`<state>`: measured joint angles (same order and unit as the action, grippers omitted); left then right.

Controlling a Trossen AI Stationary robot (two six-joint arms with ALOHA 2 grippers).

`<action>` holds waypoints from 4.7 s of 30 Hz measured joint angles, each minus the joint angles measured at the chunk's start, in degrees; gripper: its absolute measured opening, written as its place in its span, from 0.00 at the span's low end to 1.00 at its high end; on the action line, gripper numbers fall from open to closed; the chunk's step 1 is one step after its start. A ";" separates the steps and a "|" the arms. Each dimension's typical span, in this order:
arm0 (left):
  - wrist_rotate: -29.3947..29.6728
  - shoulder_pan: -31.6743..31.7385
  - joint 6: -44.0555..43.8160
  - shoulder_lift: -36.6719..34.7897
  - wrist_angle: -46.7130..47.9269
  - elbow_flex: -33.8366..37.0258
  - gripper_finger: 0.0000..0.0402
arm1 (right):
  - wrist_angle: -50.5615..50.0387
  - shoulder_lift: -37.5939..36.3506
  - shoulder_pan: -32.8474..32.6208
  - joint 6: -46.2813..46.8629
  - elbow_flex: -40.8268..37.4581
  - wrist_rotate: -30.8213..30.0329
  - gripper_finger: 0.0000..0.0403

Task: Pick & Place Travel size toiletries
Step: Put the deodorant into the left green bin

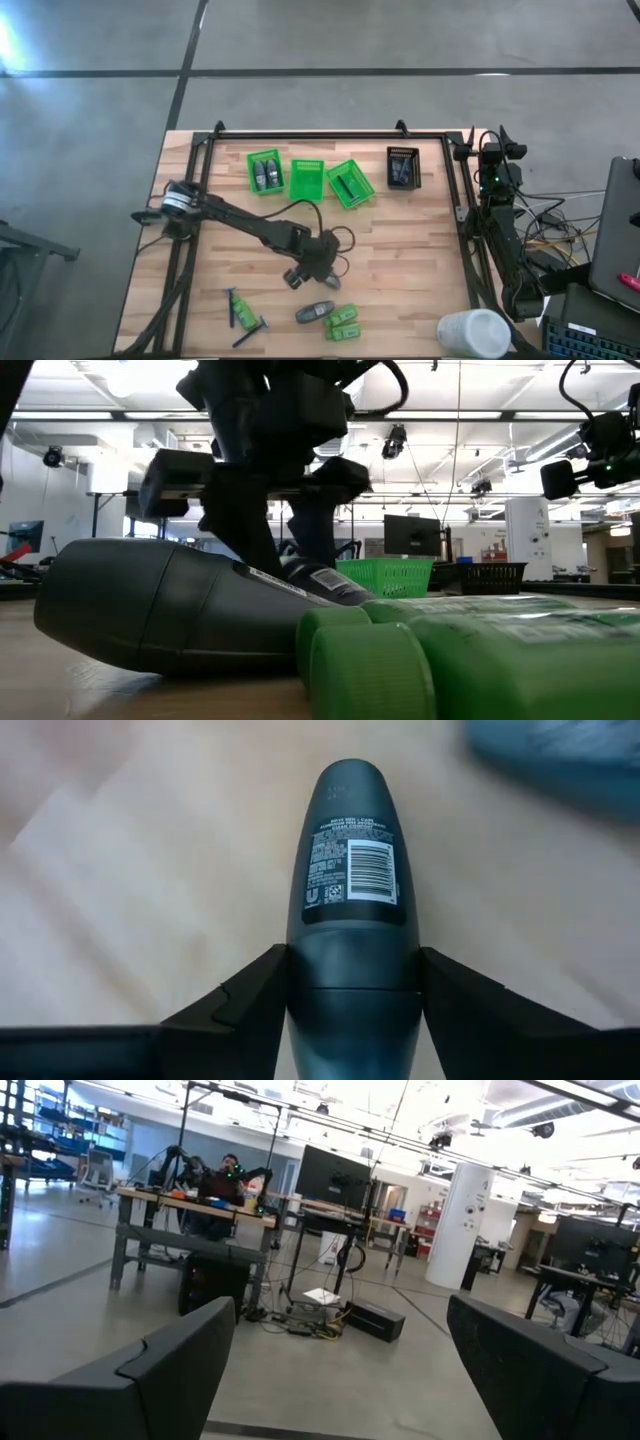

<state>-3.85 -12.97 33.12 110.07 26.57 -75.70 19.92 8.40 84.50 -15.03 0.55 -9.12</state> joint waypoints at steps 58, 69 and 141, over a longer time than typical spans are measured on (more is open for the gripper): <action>25.31 37.24 -104.26 -31.56 3.08 30.57 0.50 | 0.02 0.02 -0.01 0.00 -0.01 0.01 0.90; 31.84 37.24 -101.33 -34.48 4.26 27.71 0.66 | 0.00 0.02 0.00 0.00 -0.01 0.00 0.90; 10.51 -17.75 -68.30 -0.97 12.64 -12.87 0.68 | 0.00 0.04 -0.01 0.00 -0.01 0.01 0.90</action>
<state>6.66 -30.71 -35.18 109.10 39.21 -88.57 19.92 8.45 84.49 -15.03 0.54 -9.10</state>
